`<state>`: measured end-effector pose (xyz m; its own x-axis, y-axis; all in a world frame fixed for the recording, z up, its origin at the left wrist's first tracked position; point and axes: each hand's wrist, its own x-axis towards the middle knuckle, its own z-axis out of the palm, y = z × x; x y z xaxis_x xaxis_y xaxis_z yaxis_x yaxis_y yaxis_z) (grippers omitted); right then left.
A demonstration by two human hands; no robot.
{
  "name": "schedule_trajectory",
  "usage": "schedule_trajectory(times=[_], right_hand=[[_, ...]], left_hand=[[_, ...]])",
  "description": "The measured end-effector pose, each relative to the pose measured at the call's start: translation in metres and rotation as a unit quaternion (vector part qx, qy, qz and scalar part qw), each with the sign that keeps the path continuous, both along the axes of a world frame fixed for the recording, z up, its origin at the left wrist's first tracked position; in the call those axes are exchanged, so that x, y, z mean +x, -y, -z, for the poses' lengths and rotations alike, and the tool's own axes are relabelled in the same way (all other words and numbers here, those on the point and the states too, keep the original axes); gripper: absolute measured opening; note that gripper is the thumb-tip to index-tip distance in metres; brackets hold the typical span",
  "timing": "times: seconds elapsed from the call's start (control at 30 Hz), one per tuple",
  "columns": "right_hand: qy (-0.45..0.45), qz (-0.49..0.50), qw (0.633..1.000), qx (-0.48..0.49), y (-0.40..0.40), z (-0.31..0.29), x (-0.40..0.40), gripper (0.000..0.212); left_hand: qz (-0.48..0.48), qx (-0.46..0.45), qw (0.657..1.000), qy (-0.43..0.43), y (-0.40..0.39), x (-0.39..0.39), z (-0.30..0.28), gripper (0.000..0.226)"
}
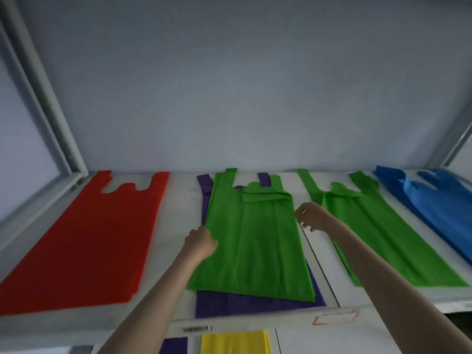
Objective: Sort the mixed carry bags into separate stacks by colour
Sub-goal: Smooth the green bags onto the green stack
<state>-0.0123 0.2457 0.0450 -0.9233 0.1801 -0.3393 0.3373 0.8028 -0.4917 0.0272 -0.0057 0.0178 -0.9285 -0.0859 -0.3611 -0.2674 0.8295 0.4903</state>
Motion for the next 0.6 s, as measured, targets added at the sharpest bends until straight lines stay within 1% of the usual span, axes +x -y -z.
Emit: schedule_trajectory(times=[0.07,0.2,0.3,0.43,0.6], right_hand=[[-0.013,0.012,1.000,0.009,-0.009,0.007,-0.025,0.034],[-0.025,0.038,0.999,0.024,-0.018,0.035,-0.060,0.035],[-0.036,0.056,0.998,0.009,-0.020,0.052,-0.076,0.038],[-0.042,0.081,0.996,0.003,-0.018,0.060,-0.089,0.042],[-0.067,0.108,0.991,-0.034,-0.012,0.067,-0.102,0.047]], left_hand=[[-0.014,-0.018,1.000,-0.002,-0.006,-0.017,0.005,0.048],[-0.044,-0.039,0.998,-0.022,-0.011,-0.046,0.014,0.046],[-0.053,-0.048,0.997,-0.040,-0.011,-0.064,0.018,0.047],[-0.059,-0.039,0.997,-0.032,-0.010,-0.081,0.027,0.049],[-0.101,-0.013,0.995,-0.007,-0.008,-0.099,0.032,0.055]])
